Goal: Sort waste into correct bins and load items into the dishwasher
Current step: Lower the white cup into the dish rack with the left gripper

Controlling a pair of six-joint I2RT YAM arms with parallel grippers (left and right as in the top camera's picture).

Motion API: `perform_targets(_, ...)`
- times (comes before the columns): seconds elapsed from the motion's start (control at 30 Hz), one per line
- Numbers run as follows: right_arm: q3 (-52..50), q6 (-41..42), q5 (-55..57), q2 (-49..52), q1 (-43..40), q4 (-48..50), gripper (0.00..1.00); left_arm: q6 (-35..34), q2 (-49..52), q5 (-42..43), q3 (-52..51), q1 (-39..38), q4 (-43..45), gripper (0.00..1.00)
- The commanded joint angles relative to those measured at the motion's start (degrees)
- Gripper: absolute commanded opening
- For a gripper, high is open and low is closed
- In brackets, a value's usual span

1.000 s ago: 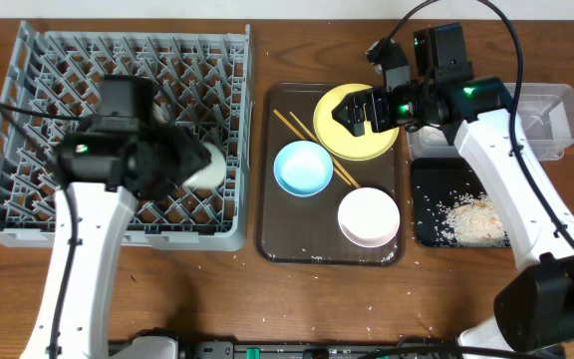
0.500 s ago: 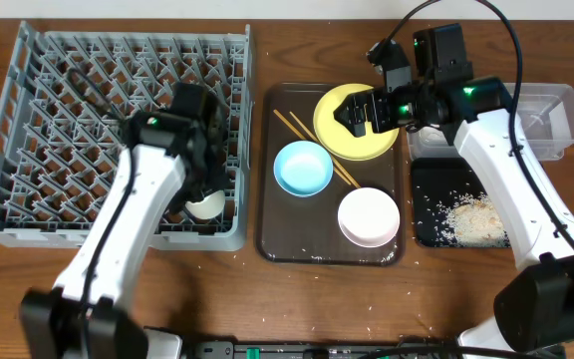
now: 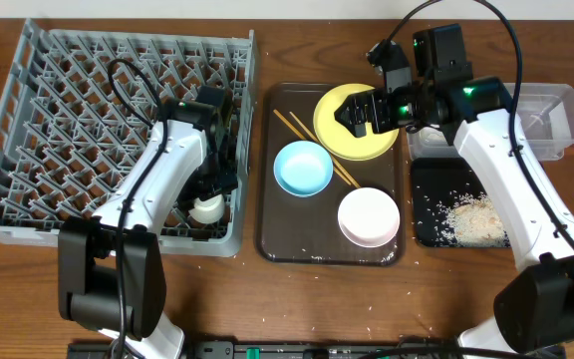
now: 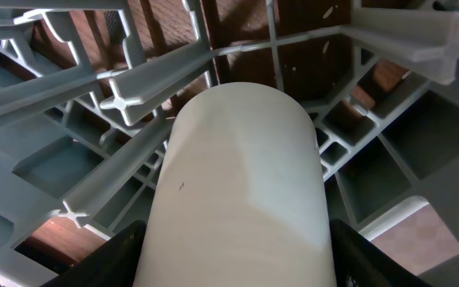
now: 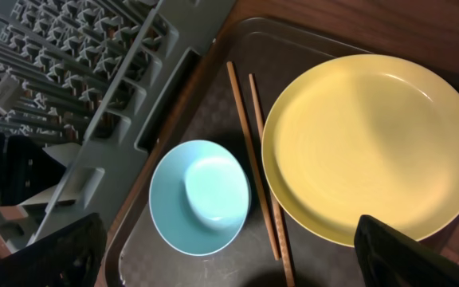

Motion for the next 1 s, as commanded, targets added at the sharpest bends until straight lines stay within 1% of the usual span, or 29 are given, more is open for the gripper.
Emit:
perform_targets(0.0, 0.3, -1.1, 0.1, 0.1, 0.8, -0.1, 0.97, -0.9, 0.7, 0.7, -0.5, 0.0, -0.9, 0.32)
perform_targets(0.07, 0.3, -1.1, 0.1, 0.1, 0.9, -0.1, 0.97, -0.8, 0.7, 1.5, -0.4, 0.0, -0.9, 0.53)
perform_targets(0.1, 0.3, -1.1, 0.1, 0.1, 0.9, -0.1, 0.97, -0.5, 0.7, 2.0, -0.3, 0.0, -0.9, 0.58)
perform_targets(0.17, 0.3, -1.1, 0.1, 0.1, 0.9, -0.1, 0.97, 0.5, 0.7, 2.9, 0.2, 0.0, -1.0, 0.64)
perform_targets(0.33, 0.3, -1.1, 0.1, 0.1, 0.9, 0.0, 0.97, 1.1, -0.5, 3.0, 3.4, 0.0, -2.9, 0.65)
perform_targets(0.47, 0.3, -1.1, 0.1, 0.1, 0.9, 0.0, 0.97, 2.5, -3.9, 3.0, 6.7, 0.0, -3.3, 0.66)
perform_targets(0.6, 0.3, -1.1, 0.1, 0.1, 0.9, 0.2, 0.97, 3.7, -8.8, 3.0, 8.3, 0.0, -3.2, 0.76)
perform_targets(0.67, 0.3, -1.1, 0.1, 0.1, 0.9, 0.1, 0.97, 3.9, -11.2, 3.0, 8.3, 0.0, -3.3, 0.77)
perform_targets(0.77, 0.3, -1.1, 0.1, 0.1, 0.9, 0.1, 0.97, 4.3, -13.3, 3.0, 8.3, 0.0, -3.8, 0.77)
perform_targets(0.97, 0.3, -1.1, 0.1, 0.1, 0.9, 0.1, 0.97, 4.3, -13.5, 2.6, 8.1, 0.0, -4.1, 0.77)
